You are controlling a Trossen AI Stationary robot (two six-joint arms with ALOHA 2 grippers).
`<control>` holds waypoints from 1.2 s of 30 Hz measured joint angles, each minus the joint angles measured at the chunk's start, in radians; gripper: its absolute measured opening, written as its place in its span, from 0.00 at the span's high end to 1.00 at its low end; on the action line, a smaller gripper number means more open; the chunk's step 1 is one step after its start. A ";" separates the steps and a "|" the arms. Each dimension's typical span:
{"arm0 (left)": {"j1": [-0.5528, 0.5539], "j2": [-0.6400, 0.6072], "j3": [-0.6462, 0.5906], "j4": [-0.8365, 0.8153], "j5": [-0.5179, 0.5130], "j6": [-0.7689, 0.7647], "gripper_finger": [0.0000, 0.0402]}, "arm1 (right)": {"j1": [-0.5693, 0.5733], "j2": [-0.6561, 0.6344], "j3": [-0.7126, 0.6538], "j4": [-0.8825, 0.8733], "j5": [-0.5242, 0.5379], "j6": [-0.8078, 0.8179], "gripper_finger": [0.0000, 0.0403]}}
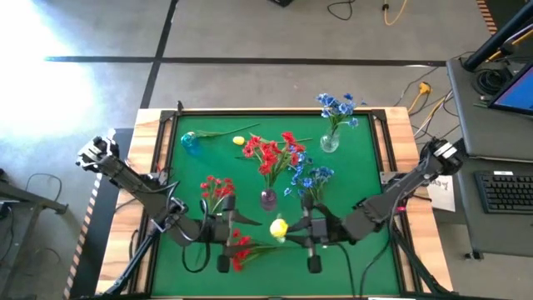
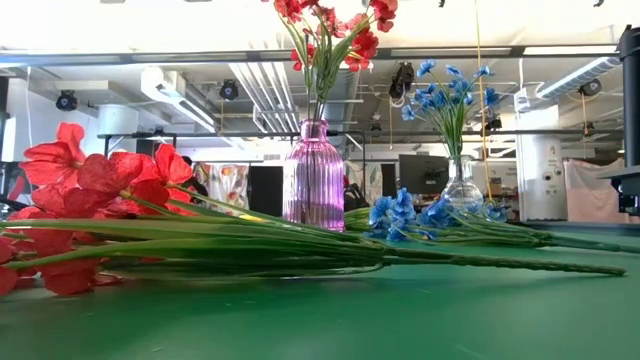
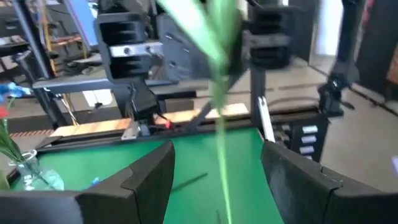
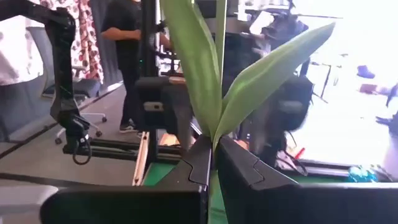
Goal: Sort flowers into vase by color
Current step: Put the bottom right yellow flower into the blue vase
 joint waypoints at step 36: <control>0.041 0.022 0.000 0.128 0.094 0.018 1.00 | -0.055 0.116 0.176 -0.069 0.005 -0.142 0.97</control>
